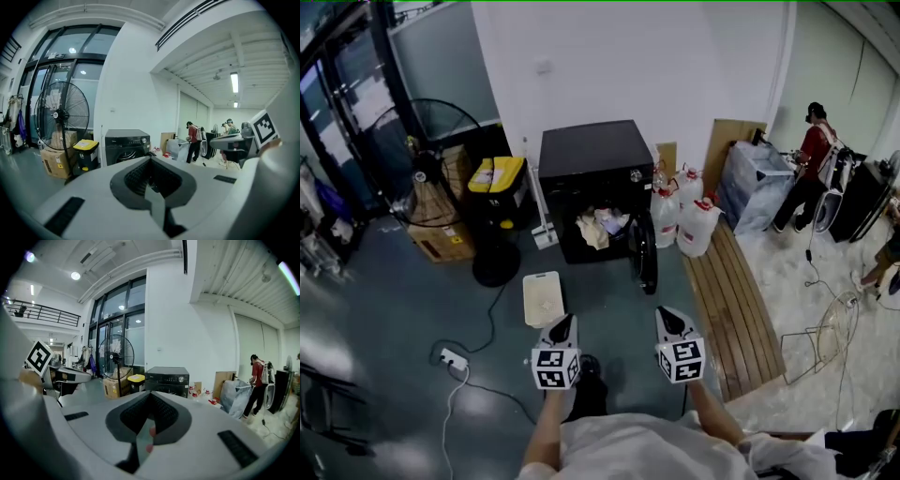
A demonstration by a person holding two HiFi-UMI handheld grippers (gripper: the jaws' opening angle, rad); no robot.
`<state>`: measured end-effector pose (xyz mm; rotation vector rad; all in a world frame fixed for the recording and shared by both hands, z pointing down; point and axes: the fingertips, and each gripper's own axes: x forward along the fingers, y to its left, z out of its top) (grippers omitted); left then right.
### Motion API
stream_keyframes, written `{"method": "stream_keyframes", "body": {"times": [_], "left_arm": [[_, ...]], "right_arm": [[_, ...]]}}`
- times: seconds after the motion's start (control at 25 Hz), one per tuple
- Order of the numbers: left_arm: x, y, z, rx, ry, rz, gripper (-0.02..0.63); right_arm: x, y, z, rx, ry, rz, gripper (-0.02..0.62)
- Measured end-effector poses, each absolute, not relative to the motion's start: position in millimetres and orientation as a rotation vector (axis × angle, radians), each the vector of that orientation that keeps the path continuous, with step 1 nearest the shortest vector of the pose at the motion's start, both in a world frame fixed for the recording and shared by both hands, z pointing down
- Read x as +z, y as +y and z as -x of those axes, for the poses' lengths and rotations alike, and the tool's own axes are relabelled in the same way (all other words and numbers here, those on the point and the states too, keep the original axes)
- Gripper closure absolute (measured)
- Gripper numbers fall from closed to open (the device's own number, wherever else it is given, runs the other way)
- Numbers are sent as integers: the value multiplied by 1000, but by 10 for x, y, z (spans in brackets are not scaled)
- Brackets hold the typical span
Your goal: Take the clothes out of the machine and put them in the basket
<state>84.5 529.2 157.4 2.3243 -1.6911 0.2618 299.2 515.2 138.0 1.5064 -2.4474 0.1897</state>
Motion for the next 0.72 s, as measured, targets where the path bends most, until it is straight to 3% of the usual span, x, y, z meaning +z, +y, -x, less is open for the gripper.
{"method": "stream_keyframes", "body": {"times": [0.72], "left_arm": [[1466, 3361, -62, 218, -1620, -2379, 588]], "right_arm": [[1222, 3391, -2162, 138, -2393, -1555, 571]]}}
